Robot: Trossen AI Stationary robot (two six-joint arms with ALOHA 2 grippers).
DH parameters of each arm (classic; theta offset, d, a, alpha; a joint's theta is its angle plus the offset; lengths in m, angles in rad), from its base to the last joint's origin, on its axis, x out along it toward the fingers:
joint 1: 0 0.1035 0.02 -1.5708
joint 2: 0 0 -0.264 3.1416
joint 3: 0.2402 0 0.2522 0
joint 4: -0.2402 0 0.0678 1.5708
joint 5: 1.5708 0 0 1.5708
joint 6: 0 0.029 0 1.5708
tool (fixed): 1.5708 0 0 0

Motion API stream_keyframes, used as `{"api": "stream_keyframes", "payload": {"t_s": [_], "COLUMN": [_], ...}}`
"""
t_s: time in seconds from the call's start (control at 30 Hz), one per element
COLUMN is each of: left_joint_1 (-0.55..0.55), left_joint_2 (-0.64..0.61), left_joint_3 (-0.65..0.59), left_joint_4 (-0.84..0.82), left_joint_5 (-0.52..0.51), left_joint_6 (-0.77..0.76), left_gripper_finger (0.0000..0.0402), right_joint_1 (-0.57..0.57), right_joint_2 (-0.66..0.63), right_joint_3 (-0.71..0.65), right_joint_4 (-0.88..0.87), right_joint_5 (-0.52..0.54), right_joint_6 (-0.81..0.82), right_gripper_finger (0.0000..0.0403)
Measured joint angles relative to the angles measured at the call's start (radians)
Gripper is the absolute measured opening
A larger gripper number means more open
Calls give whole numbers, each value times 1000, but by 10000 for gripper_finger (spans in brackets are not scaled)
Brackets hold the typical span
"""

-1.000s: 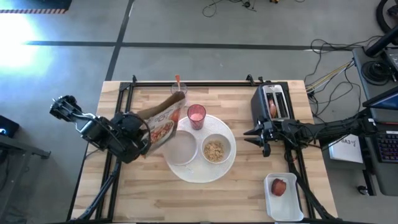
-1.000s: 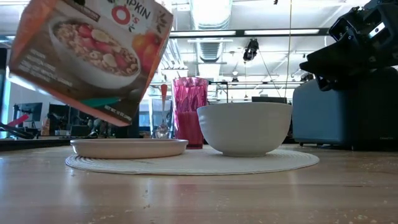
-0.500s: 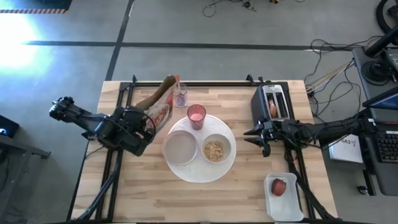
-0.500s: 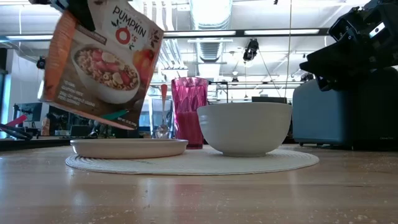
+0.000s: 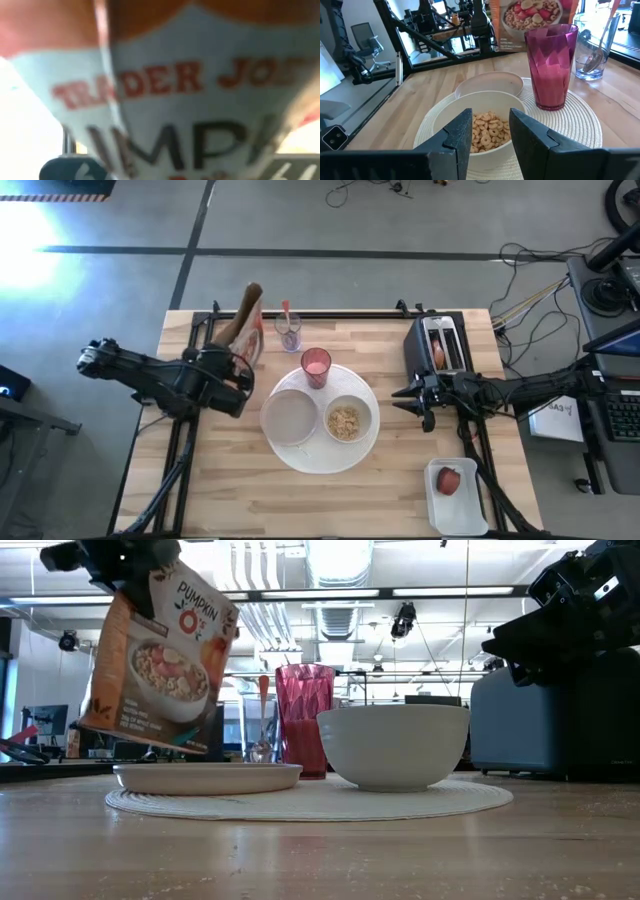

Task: Arrange a breakfast setting
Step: Pour the white cereal from the orange cereal box into the white bowl

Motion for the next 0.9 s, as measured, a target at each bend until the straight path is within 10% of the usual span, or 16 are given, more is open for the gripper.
{"api": "stream_keyframes", "payload": {"t_s": [0.9], "left_joint_1": [94], "left_joint_2": [5], "left_joint_3": [-190], "left_joint_4": [0], "left_joint_5": [-59], "left_joint_6": [-155], "left_gripper_finger": [0], "right_joint_1": [0], "right_joint_2": [0], "right_joint_3": [0], "right_joint_4": [0], "right_joint_5": [0], "right_joint_6": [0], "right_gripper_finger": [121]}}
